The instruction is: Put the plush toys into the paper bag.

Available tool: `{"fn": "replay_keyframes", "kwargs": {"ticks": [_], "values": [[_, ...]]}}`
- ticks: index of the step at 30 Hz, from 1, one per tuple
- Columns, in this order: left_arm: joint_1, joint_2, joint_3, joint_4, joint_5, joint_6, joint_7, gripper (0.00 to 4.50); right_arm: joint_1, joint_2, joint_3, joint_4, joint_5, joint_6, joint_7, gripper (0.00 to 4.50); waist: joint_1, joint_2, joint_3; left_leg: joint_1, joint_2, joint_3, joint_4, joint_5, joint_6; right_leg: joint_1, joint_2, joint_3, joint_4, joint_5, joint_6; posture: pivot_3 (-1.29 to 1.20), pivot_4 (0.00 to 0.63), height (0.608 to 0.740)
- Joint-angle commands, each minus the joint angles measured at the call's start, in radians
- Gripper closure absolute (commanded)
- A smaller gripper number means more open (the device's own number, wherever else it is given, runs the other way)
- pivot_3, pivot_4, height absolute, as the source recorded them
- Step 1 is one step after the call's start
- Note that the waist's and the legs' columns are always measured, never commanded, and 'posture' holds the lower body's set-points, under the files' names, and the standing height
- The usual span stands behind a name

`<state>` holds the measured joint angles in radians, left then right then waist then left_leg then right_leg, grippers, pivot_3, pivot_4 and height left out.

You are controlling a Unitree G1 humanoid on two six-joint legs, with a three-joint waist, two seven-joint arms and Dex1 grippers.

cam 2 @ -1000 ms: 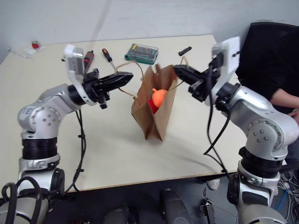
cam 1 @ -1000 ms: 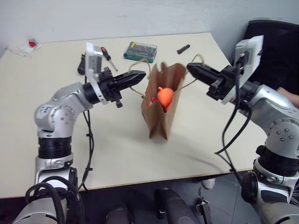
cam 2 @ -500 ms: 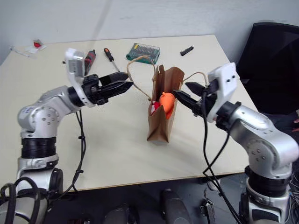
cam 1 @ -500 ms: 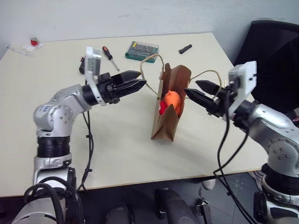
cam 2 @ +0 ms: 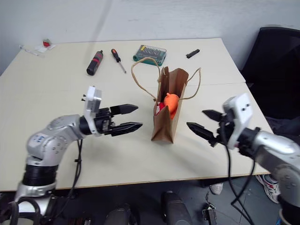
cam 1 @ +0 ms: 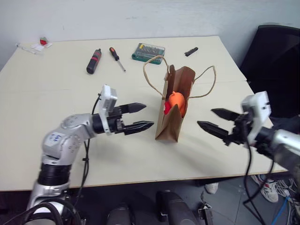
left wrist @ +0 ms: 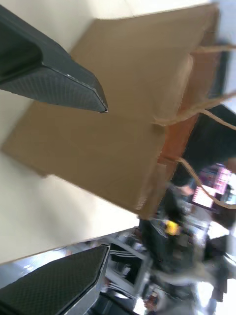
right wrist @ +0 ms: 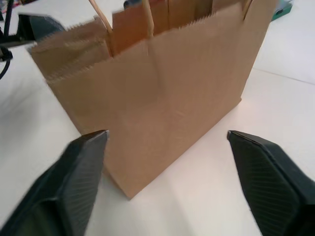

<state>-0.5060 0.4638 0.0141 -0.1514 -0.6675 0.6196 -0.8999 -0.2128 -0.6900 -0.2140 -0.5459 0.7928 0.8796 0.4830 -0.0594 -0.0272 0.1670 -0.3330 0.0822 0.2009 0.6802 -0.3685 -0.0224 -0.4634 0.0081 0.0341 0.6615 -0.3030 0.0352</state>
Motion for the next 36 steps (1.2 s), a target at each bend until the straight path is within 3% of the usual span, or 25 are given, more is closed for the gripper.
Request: {"fn": "replay_keyframes", "kwargs": {"ticks": [1, 8, 19, 26, 31, 33, 34, 36], "values": [[-0.012, -0.016, -0.037, 0.026, 0.051, -0.074, -0.033, 0.00, -0.060, 0.052, 0.134, 0.070, -0.153, -0.122, -0.016, 1.98, -0.002, 0.001, 0.000, 0.000, 0.000, 0.001, 0.000, 0.000, 0.000, -0.001, 0.000, 0.000, 0.000, 0.000, 0.000, 0.00, 0.150, 0.740], [-0.003, -0.080, -0.104, 0.040, 0.133, -0.149, -0.007, 0.00, -0.124, 0.153, 0.289, 0.140, -0.283, -0.194, -0.005, 4.47, 0.003, 0.001, 0.000, -0.001, 0.002, 0.000, 0.000, 0.000, 0.000, -0.001, 0.000, 0.000, 0.000, 0.000, -0.001, 0.00, 0.150, 0.740], [-0.087, -0.193, -0.113, 0.179, 0.308, -0.256, 0.182, 0.00, -0.141, 0.235, 0.359, 0.142, -0.339, -0.204, 0.021, 4.47, 0.004, 0.001, 0.000, -0.001, 0.001, 0.000, 0.001, 0.000, 0.000, -0.001, 0.000, 0.000, 0.001, 0.000, -0.001, 0.00, 0.150, 0.740], [-0.119, -0.235, -0.090, 0.247, 0.317, -0.261, 0.218, 2.20, -0.107, 0.224, 0.327, 0.107, -0.344, -0.213, 0.043, 4.50, 0.004, 0.001, 0.000, -0.001, 0.001, 0.000, 0.001, 0.000, 0.000, -0.001, 0.000, 0.000, 0.001, 0.000, -0.001, 0.00, 0.150, 0.740], [-0.156, -0.209, -0.071, 0.311, 0.258, -0.203, 0.111, 3.63, -0.034, 0.173, 0.177, 0.007, -0.252, -0.150, 0.053, 4.50, 0.007, 0.001, 0.000, -0.001, 0.001, 0.000, 0.001, 0.000, 0.000, -0.001, -0.001, -0.001, 0.001, 0.000, -0.001, 0.00, 0.150, 0.740], [-0.183, -0.186, -0.073, 0.353, 0.243, -0.210, 0.024, 4.21, 0.035, 0.119, 0.064, -0.066, -0.174, -0.114, 0.082, 4.50, 0.010, 0.001, 0.000, -0.001, 0.001, 0.000, 0.001, 0.000, 0.000, -0.001, -0.001, -0.001, 0.001, 0.000, -0.001, 0.00, 0.150, 0.740], [-0.194, -0.176, -0.073, 0.371, 0.238, -0.214, -0.017, 4.50, 0.068, 0.096, 0.012, -0.098, -0.134, -0.094, 0.093, 4.12, 0.014, 0.001, 0.000, -0.001, 0.000, 0.000, 0.001, 0.000, 0.000, -0.001, 0.000, -0.001, 0.001, 0.000, -0.001, 0.00, 0.150, 0.740], [-0.252, -0.142, -0.085, 0.434, 0.211, -0.214, -0.177, 4.50, 0.240, -0.006, -0.203, -0.211, -0.011, -0.053, 0.207, 3.64, 0.022, 0.001, 0.001, -0.002, 0.000, 0.000, 0.000, 0.000, 0.000, -0.001, 0.000, -0.002, 0.000, -0.001, -0.001, 0.00, 0.150, 0.740]]}}
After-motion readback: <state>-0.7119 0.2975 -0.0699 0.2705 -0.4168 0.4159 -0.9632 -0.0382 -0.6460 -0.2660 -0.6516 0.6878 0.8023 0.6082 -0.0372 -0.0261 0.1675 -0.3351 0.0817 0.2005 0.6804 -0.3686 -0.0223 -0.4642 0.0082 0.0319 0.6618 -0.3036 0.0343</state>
